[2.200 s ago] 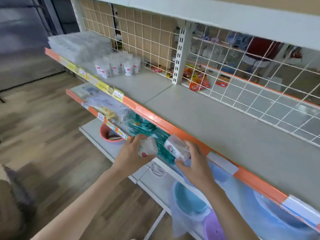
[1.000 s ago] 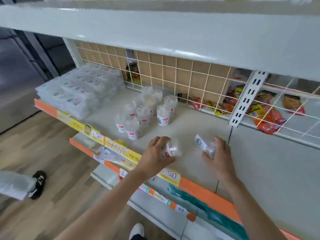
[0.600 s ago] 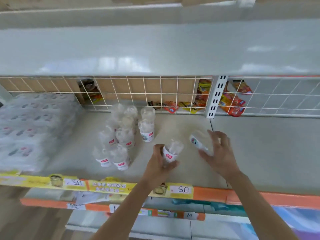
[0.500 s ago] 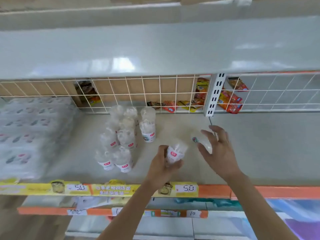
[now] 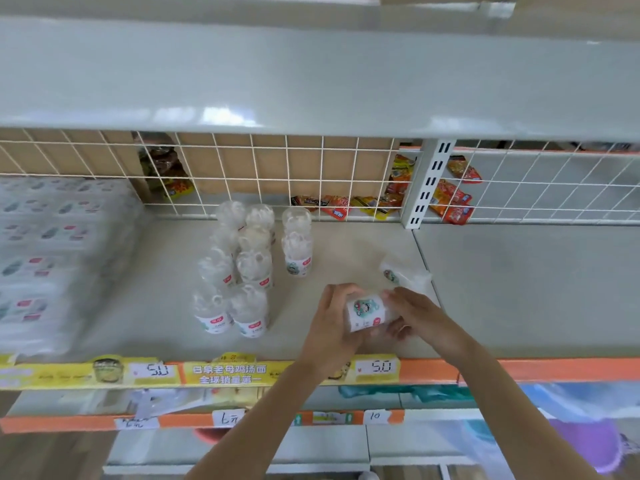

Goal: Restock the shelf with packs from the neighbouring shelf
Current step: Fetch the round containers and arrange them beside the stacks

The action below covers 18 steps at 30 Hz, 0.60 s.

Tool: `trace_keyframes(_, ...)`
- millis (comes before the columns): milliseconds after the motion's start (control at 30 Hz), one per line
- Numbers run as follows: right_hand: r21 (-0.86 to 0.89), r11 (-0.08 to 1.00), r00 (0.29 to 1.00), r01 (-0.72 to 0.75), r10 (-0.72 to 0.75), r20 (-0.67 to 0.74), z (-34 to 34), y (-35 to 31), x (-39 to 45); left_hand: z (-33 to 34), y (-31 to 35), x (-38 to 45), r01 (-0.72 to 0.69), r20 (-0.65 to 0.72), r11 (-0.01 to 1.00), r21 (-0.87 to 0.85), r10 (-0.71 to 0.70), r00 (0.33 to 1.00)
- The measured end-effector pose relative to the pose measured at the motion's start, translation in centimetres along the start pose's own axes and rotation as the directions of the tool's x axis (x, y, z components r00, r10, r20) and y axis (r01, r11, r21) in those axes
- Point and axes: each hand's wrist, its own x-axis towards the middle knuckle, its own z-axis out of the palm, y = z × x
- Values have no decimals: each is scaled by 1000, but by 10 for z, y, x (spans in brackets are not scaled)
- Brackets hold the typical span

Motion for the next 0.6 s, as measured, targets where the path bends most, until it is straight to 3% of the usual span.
trace_keyframes(100, -238, 965, 987, 111, -136, -89, -7, -6, 8, 5, -2, 0, -2, 6, 990, 141, 2, 1000)
trace_keyframes(200, -542, 793, 932, 278, -360, -49, 0, -14, 12, 5, -13, -4, -36, -42, 924, 380, 56, 998)
trace_keyframes(367, -657, 648, 900, 385, -421, 113, 26, -31, 26, -22, -20, -26, -63, -17, 822, 566, 88, 996)
trace_keyframes(467, -645, 607, 863, 465, -472, 178, 45, -44, 40, -39, -26, -35, -121, 54, 803, 584, 110, 992)
trace_keyframes(600, -667, 536, 819, 518, -535, 206, 74, -56, 58, -48, -24, -39, -103, 49, 801, 589, 92, 995)
